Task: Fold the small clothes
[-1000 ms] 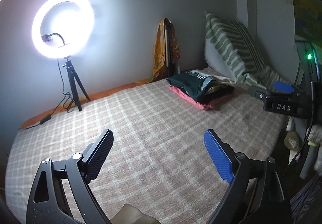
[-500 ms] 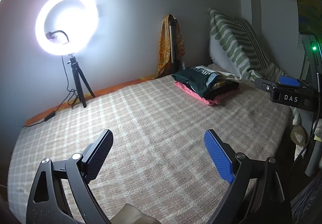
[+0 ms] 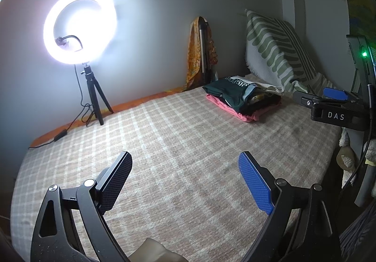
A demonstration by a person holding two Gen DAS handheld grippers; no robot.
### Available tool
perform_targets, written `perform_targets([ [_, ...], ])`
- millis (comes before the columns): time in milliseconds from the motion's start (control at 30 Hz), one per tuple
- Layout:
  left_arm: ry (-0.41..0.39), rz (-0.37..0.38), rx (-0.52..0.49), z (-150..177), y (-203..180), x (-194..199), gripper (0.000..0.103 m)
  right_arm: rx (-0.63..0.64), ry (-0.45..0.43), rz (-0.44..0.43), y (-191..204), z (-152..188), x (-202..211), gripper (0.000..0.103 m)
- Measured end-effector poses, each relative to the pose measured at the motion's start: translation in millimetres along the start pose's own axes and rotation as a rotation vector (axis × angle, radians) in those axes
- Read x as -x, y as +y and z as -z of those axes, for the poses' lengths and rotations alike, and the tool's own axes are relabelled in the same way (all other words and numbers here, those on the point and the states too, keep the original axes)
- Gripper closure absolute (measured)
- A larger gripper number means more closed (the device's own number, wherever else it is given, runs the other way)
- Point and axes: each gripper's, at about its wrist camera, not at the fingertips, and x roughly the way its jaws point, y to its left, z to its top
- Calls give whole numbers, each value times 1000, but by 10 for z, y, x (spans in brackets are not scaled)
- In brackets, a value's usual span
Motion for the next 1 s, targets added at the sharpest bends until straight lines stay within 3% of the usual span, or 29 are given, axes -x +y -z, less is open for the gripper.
perform_targets([
  [1000,-1,-7,4,-3,16,8,11,-4,0,4,21,11,16,0],
])
